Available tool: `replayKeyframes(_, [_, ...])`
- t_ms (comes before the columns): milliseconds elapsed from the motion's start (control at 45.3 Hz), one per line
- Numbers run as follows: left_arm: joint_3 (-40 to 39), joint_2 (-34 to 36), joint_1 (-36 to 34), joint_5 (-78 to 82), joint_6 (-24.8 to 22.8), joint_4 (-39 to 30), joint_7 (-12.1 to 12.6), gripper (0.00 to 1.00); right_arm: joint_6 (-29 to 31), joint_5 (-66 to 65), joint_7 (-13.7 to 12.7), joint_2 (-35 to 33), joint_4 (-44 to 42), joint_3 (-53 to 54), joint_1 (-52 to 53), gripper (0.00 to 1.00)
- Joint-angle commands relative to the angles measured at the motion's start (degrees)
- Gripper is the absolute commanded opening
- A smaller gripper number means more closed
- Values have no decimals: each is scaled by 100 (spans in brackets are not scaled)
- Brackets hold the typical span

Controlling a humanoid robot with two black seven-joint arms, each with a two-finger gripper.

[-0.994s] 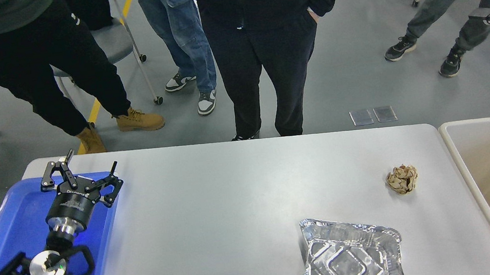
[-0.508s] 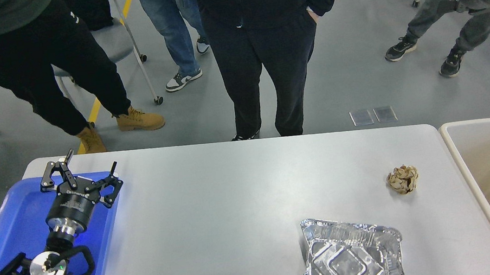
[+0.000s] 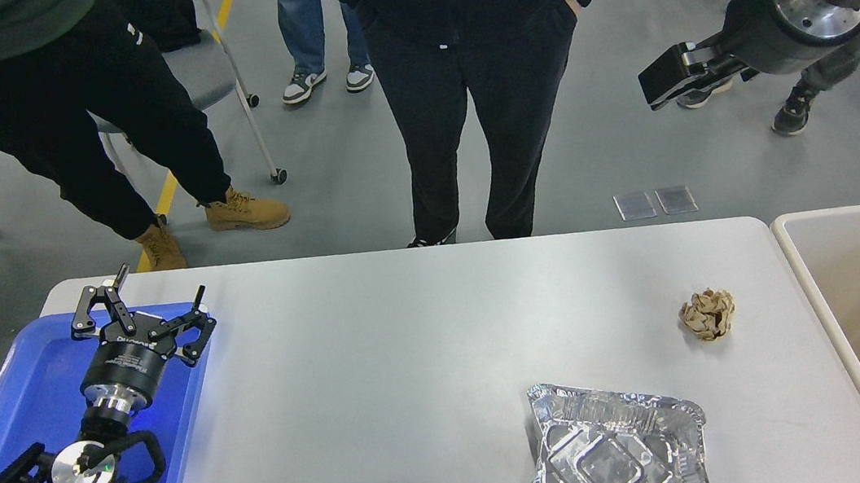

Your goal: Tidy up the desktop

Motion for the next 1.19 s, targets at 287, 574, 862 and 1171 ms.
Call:
replayKeyframes(287, [-9,0,9,0,0,0,0,100,351,21,1,180,1123,-1189,480,100])
replayKeyframes(574, [-9,0,9,0,0,0,0,100,527,610,-8,171,1326,-1233,436,100])
replayKeyframes(862, [-9,0,0,0,0,0,0,100,738,715,-43,215,1326,-1365,207,100])
replayKeyframes(1171, [-9,0,9,0,0,0,0,100,1072,856,-78,321,1256,-1339,128,100])
